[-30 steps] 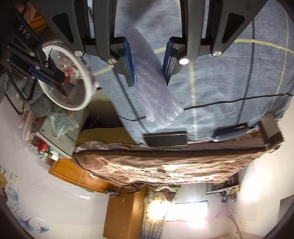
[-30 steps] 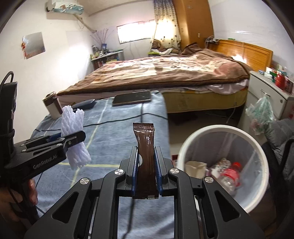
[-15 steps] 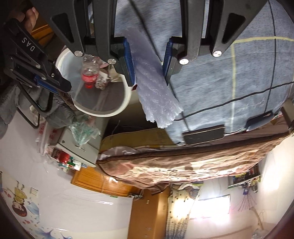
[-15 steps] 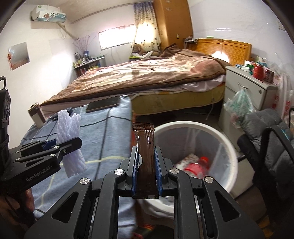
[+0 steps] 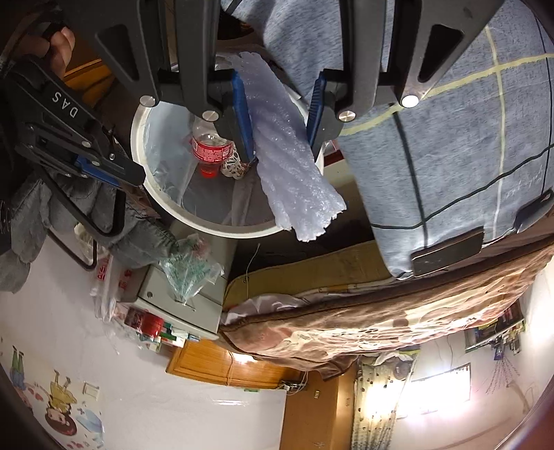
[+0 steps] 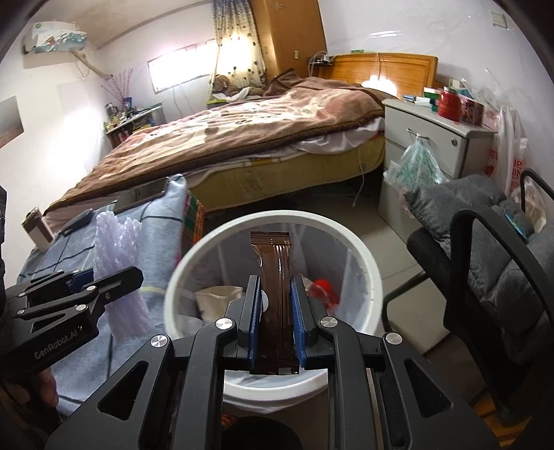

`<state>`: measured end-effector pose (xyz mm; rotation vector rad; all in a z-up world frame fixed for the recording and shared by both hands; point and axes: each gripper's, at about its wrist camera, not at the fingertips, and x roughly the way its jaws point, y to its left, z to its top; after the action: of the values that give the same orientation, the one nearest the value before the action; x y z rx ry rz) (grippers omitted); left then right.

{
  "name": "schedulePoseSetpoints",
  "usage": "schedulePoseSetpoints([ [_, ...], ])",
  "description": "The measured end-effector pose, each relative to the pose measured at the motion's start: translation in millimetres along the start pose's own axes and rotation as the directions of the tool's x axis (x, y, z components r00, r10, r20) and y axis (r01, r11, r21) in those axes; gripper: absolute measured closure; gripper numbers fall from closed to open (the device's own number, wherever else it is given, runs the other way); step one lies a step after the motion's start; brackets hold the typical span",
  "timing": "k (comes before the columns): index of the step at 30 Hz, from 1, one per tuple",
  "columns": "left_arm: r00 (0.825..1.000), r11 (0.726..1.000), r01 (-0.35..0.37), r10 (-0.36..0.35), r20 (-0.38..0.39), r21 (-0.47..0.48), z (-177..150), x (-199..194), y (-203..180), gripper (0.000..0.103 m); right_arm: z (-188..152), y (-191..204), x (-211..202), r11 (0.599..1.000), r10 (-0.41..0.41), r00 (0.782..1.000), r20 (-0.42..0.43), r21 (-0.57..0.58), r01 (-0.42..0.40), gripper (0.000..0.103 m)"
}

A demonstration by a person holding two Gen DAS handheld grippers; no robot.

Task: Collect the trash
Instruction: 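Carry the wrapper and foam sleeve over the white bin and open both tools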

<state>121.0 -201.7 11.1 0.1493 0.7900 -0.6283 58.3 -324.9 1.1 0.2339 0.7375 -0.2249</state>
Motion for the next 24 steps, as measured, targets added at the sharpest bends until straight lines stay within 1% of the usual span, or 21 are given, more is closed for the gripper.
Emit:
schedulePoseSetpoints([
  [3, 1.000, 1.000, 0.014, -0.014, -0.016, -0.001, 0.0, 6.8, -5.7, 0.071, -0.7, -6.7, 3.4, 1.000, -0.012, 1.000, -0.011, 0.000, 0.012, 0.084],
  [6, 1.000, 1.000, 0.004, -0.004, -0.027, 0.010, -1.2, 13.4, -10.9, 0.071, -1.3, -12.6, 9.3, 1.000, -0.018, 0.999, -0.029, 0.007, 0.018, 0.084],
  [8, 0.999, 1.000, 0.013, -0.013, -0.037, 0.005, -1.7, 17.2, -13.0, 0.071, -1.8, -16.2, 14.0, 1.000, -0.025, 0.999, -0.044, 0.009, 0.026, 0.084],
  [14, 0.999, 1.000, 0.010, -0.009, -0.049, 0.011, -3.0, 23.5, -17.9, 0.070, -4.2, -23.2, 22.9, 0.999, -0.040, 0.996, -0.079, 0.010, 0.041, 0.084],
  [17, 0.998, 1.000, 0.016, -0.016, -0.057, 0.004, -3.2, 27.3, -19.1, 0.067, -4.0, -25.8, 24.5, 0.999, -0.024, 0.996, -0.091, 0.023, 0.026, 0.084],
  [20, 0.998, 1.000, 0.010, -0.010, -0.059, 0.004, -3.9, 29.1, -19.3, 0.061, -3.2, -25.1, 25.8, 1.000, -0.020, 0.995, -0.097, 0.007, 0.021, 0.082],
  [21, 0.998, 1.000, 0.011, -0.011, -0.061, 0.001, -4.2, 29.3, -18.9, 0.057, -3.1, -24.1, 26.1, 1.000, -0.028, 0.995, -0.096, -0.001, 0.028, 0.079],
  [22, 0.998, 1.000, 0.007, -0.007, -0.059, -0.001, -4.5, 29.2, -18.3, 0.056, -3.2, -22.8, 26.2, 0.999, -0.032, 0.995, -0.095, -0.007, 0.032, 0.071],
  [23, 0.998, 1.000, 0.003, -0.003, -0.056, 0.001, -4.8, 28.7, -18.1, 0.055, -3.0, -22.1, 27.2, 0.999, -0.035, 0.995, -0.096, -0.010, 0.034, 0.066],
  [24, 0.999, 1.000, 0.000, 0.000, -0.054, 0.001, -4.7, 28.4, -18.1, 0.052, -3.0, -22.4, 27.5, 0.999, -0.037, 0.995, -0.096, -0.009, 0.036, 0.055],
])
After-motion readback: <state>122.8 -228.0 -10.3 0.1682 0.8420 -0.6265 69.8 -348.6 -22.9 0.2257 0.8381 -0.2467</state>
